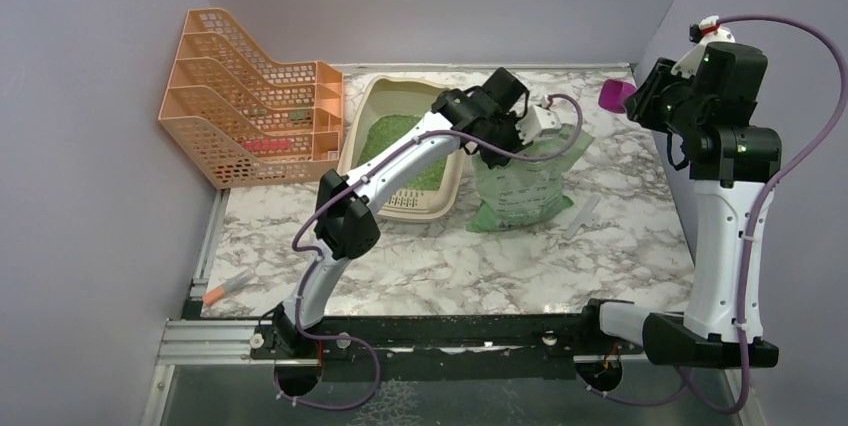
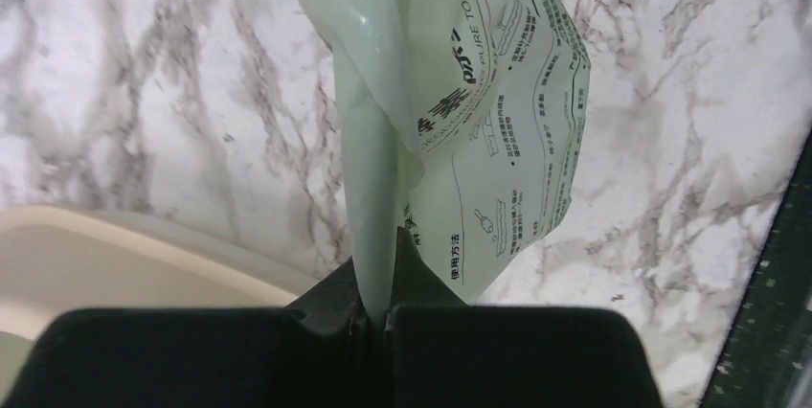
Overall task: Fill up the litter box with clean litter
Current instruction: 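Scoop the cat litter from the cat litter bag.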
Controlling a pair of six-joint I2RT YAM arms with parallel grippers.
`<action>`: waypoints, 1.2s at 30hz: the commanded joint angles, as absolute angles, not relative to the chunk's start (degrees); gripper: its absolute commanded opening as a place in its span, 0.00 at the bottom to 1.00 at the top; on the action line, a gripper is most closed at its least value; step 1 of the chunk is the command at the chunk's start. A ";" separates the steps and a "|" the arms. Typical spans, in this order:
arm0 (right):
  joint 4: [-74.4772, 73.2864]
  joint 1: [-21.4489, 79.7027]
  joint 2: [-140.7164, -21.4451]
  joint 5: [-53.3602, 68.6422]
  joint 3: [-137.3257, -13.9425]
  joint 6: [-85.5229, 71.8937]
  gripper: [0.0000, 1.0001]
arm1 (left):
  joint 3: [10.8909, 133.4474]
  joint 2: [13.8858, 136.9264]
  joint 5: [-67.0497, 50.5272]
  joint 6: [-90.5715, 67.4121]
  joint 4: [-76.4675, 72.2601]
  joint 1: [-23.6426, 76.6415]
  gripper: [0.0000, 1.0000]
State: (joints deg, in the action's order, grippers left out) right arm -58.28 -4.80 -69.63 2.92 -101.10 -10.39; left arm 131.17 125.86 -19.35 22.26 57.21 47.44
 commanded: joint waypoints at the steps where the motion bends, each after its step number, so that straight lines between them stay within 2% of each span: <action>1: -58.53 -4.74 -67.46 -3.37 -102.08 -9.58 0.01 | 139.23 126.03 -6.72 34.37 50.80 48.98 0.00; 5: -59.85 -4.70 -66.65 -2.32 -103.93 -10.14 0.01 | 136.17 123.33 -1.91 42.69 46.92 48.91 0.00; 12: -66.09 -4.67 -65.57 3.78 -108.16 -14.53 0.01 | 127.64 119.52 -1.30 49.86 44.03 48.07 0.00; 16: -72.78 -4.73 -66.25 11.43 -108.39 -17.04 0.01 | 126.71 118.46 -3.79 48.04 44.75 47.99 0.00; 23: -76.38 -4.67 -64.00 15.95 -106.04 -19.59 0.01 | 123.14 116.49 -7.30 44.70 45.45 48.02 0.00; 36: -74.96 -4.70 -64.55 12.81 -100.00 -18.01 0.01 | 123.75 115.92 -7.34 42.06 45.53 48.10 0.00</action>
